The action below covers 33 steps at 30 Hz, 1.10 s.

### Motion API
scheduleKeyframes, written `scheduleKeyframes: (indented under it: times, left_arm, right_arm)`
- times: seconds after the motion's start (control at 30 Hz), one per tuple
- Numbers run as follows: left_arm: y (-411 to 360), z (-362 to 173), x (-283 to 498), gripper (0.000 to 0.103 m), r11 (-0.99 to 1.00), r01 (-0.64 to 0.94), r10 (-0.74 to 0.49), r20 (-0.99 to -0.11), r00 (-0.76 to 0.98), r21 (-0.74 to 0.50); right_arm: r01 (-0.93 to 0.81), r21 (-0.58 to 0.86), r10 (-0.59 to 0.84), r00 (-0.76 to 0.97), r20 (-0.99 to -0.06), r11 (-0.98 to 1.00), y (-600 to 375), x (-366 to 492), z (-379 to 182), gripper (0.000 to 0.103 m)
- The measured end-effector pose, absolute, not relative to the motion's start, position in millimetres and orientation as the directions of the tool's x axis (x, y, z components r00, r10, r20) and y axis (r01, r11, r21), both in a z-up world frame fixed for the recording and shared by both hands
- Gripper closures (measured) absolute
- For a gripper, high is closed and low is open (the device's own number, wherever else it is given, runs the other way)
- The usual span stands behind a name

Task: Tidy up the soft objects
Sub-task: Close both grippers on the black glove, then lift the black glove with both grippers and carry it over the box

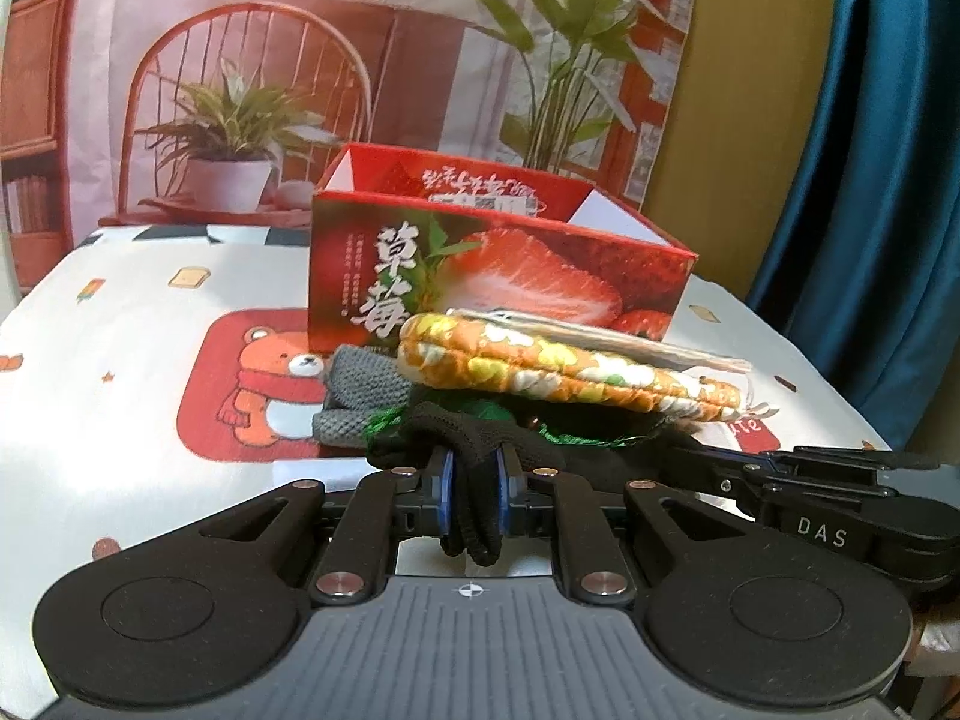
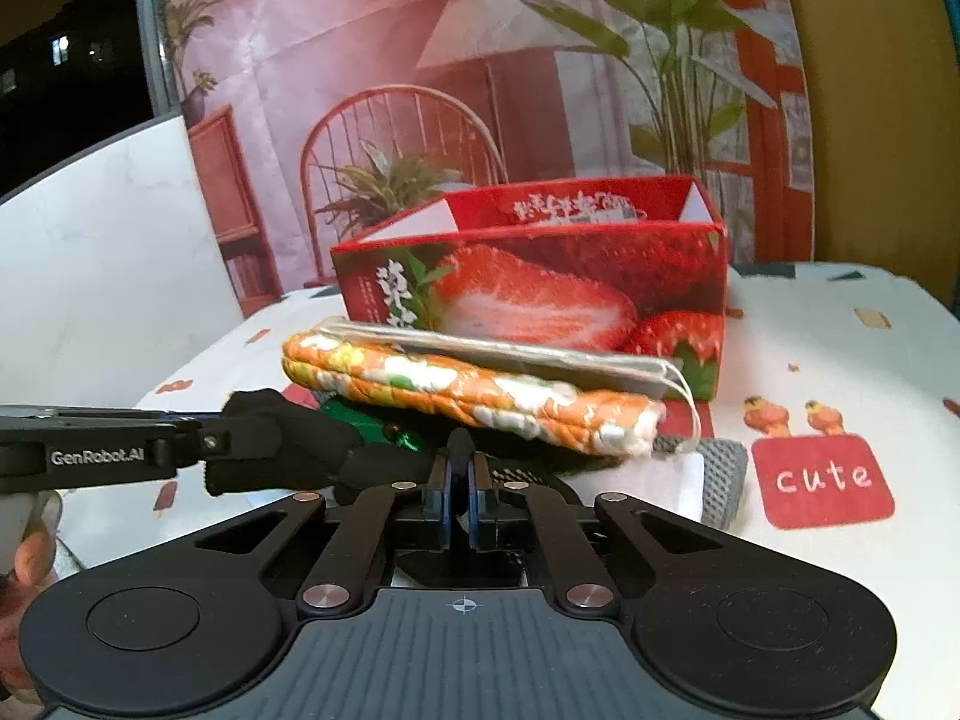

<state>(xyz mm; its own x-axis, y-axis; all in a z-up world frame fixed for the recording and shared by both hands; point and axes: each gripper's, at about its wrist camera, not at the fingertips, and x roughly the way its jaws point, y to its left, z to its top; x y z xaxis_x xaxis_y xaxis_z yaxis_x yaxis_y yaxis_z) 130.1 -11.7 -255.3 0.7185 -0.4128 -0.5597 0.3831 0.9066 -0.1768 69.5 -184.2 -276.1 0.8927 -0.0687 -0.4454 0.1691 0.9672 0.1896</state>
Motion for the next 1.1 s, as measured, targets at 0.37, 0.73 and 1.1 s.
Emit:
scheduleKeyframes:
  times: [0.37, 0.73, 1.1]
  left_arm:
    - [-8, -261, 132, 0.088, 0.915, 0.362, -0.395, -0.571, 0.719, -0.178]
    - [-6, -260, 131, 0.089, 0.915, 0.362, -0.395, -0.562, 0.727, -0.176]
    - [-2, -250, 127, 0.089, 0.912, 0.369, -0.405, -0.536, 0.741, -0.179]
  right_arm:
    - [0.178, 0.063, -0.126, 0.865, -0.486, 0.982, -170, 75, -291, 0.046]
    - [0.135, 0.021, -0.102, 0.838, -0.536, 0.991, -165, 91, -310, 0.038]
    - [0.159, 0.154, -0.069, 0.878, -0.474, 0.975, -184, 74, -288, 0.091]
